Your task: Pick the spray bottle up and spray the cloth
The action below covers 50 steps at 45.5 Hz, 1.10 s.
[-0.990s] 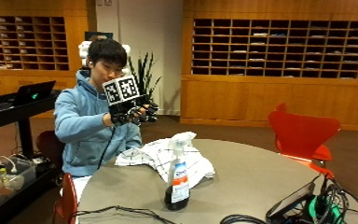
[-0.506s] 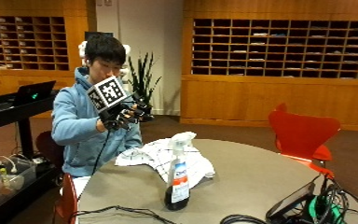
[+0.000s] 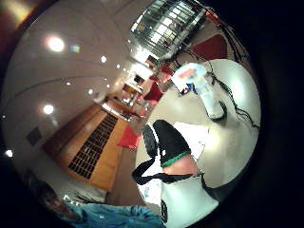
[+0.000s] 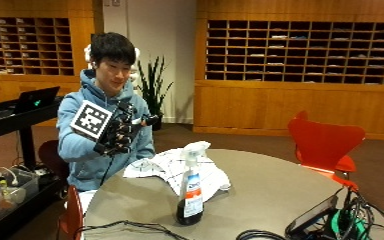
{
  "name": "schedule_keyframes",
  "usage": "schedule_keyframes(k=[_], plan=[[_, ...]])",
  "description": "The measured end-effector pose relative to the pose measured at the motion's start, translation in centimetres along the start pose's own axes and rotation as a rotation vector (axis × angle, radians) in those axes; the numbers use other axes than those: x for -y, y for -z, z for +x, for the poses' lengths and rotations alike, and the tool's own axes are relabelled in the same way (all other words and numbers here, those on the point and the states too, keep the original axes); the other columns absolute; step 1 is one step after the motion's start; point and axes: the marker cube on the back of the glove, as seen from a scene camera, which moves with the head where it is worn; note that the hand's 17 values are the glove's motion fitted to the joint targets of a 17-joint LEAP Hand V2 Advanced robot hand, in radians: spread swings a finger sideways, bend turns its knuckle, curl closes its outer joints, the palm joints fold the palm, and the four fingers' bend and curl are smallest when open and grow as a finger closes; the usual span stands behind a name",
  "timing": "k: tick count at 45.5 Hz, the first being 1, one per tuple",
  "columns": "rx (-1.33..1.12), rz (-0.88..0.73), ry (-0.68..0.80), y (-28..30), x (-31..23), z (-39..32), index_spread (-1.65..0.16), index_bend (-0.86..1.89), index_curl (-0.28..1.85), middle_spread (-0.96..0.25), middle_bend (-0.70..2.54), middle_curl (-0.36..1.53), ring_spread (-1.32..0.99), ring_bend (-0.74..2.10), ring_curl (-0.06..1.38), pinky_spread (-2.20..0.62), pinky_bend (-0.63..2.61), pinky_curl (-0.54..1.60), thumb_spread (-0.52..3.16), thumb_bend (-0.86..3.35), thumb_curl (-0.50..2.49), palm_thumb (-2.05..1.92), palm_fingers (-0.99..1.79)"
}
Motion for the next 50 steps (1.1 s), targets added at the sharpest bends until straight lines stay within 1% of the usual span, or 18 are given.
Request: schedule_keyframes(k=[6,9,12,15,18,22,26,31,36,41,50], plan=[[0.131,-0.033,-0.089,-0.7,1.6,1.7,-0.23,0.08,0.14,0.04,0.22,0.33,0.13,0.52,0.29,0.23,0.67,0.35,1.05,-0.02,0.33,0.58,0.19],[0.198,-0.072,-0.090,-1.3,2.5,2.8,-0.22,0.09,0.14,0.05,0.22,0.33,0.13,0.52,0.29,0.23,0.67,0.35,1.05,-0.02,0.33,0.59,0.17],[0.257,-0.051,-0.115,-2.3,3.8,3.7,-0.22,0.09,0.14,0.06,0.21,0.33,0.13,0.53,0.29,0.23,0.68,0.36,1.04,-0.02,0.33,0.59,0.17],[0.301,-0.109,-0.123,-3.2,3.9,4.6,-0.22,0.10,0.14,0.07,0.20,0.33,0.13,0.52,0.29,0.23,0.68,0.36,1.03,-0.02,0.33,0.60,0.14],[0.326,-0.122,-0.113,-4.3,4.3,5.5,-0.22,0.10,0.14,0.08,0.19,0.33,0.13,0.53,0.29,0.23,0.69,0.36,1.02,-0.02,0.33,0.61,0.12],[0.342,-0.164,-0.041,-5.5,4.5,6.6,-0.23,0.10,0.14,0.09,0.19,0.33,0.14,0.52,0.29,0.23,0.70,0.36,1.00,-0.03,0.33,0.60,0.09],[0.343,-0.194,-0.078,-6.6,5.2,7.1,-0.24,0.09,0.14,0.10,0.19,0.32,0.14,0.52,0.29,0.23,0.71,0.36,0.99,-0.03,0.33,0.59,0.06],[0.341,-0.173,-0.098,-8.3,5.9,7.3,-0.24,0.09,0.14,0.10,0.19,0.32,0.14,0.52,0.29,0.23,0.72,0.36,0.97,-0.03,0.33,0.58,0.03],[0.343,-0.222,-0.095,-9.8,6.4,7.4,-0.25,0.09,0.13,0.11,0.20,0.32,0.14,0.53,0.29,0.23,0.73,0.36,0.96,-0.03,0.33,0.58,0.02],[0.339,-0.304,-0.097,-10.6,7.4,7.5,-0.25,0.09,0.13,0.11,0.21,0.33,0.14,0.53,0.29,0.23,0.73,0.36,0.95,-0.03,0.33,0.57,0.01],[0.350,-0.372,-0.110,-12.0,8.0,7.5,-0.27,0.10,0.13,0.11,0.21,0.33,0.14,0.53,0.29,0.24,0.72,0.36,0.94,-0.03,0.33,0.58,0.00]])
